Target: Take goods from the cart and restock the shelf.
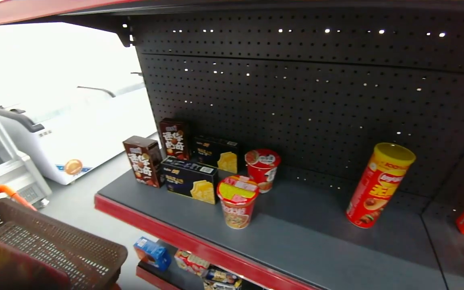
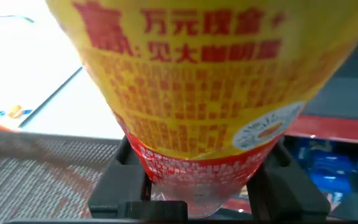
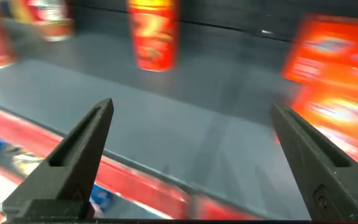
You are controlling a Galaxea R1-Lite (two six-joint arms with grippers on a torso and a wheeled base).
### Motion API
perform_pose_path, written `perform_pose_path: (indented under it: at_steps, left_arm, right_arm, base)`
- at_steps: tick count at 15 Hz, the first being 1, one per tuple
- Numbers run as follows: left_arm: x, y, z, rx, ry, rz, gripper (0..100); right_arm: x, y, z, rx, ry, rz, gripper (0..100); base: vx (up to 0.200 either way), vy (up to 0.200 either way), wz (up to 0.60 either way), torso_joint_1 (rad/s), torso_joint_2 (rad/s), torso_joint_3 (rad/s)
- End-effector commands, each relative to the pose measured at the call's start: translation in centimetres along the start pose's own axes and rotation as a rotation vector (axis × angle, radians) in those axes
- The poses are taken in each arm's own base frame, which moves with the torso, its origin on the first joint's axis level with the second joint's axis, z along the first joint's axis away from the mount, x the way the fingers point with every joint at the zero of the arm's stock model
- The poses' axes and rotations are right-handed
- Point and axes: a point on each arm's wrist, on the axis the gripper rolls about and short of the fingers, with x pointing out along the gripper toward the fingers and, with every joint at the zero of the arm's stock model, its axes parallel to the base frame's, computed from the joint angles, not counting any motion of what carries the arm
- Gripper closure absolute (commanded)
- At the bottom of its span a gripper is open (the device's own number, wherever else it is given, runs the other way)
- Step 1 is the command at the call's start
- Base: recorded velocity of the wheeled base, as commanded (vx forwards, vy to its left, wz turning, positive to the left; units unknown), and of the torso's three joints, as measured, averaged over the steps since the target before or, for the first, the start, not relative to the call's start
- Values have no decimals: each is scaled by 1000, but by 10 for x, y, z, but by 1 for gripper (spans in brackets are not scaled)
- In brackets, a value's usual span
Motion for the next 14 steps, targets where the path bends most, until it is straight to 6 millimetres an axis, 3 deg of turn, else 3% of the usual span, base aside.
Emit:
perform_pose_path:
  at_steps: [1,5,12,14]
  left_arm:
    - [0,0,1,-1,-4,1,100]
    - [-7,-1,7,9,-60,-24,100]
    - [-47,-7,-8,2,-19,-55,100]
    - [-50,-7,-11,3,-25,-51,100]
  right_arm:
    - [0,0,0,0,-1,0,0]
    - [0,0,0,0,-1,0,0]
    - [0,0,0,1,-1,0,0]
    - [0,0,0,1,-1,0,0]
  base:
    - [0,0,-600,2,2,-2]
    - [0,0,-600,1,4,5]
    - [0,0,0,0,0,0]
    - [0,0,-600,5,0,5]
